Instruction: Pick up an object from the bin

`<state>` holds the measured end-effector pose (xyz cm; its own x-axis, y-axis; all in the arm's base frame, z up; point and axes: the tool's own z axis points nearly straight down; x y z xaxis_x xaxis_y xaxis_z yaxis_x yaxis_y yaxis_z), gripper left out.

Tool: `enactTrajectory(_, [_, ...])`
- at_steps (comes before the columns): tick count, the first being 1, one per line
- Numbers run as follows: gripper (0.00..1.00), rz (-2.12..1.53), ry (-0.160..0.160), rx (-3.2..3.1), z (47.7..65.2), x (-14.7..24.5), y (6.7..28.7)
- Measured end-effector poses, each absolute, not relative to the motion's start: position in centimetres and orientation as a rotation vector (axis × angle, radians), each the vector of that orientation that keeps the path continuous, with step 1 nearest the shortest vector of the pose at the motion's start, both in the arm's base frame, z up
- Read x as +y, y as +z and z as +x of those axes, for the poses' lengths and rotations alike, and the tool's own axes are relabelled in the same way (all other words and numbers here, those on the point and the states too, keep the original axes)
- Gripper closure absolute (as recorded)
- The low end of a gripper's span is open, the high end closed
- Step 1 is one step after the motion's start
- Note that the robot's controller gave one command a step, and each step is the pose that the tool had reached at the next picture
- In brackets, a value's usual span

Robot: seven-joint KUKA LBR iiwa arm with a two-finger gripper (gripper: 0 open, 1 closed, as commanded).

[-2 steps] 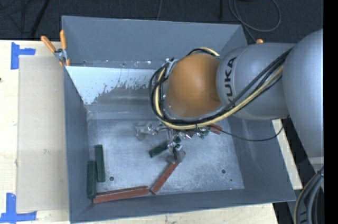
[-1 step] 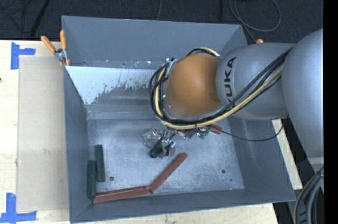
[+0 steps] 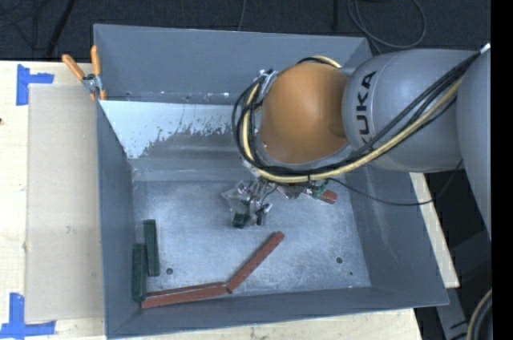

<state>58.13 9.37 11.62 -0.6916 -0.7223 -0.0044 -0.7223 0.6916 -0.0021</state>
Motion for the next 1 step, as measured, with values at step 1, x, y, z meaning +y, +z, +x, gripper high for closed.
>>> enactTrajectory(1, [1.0, -1.222, -0.001, 2.888, 58.25, 9.49, 16.06])
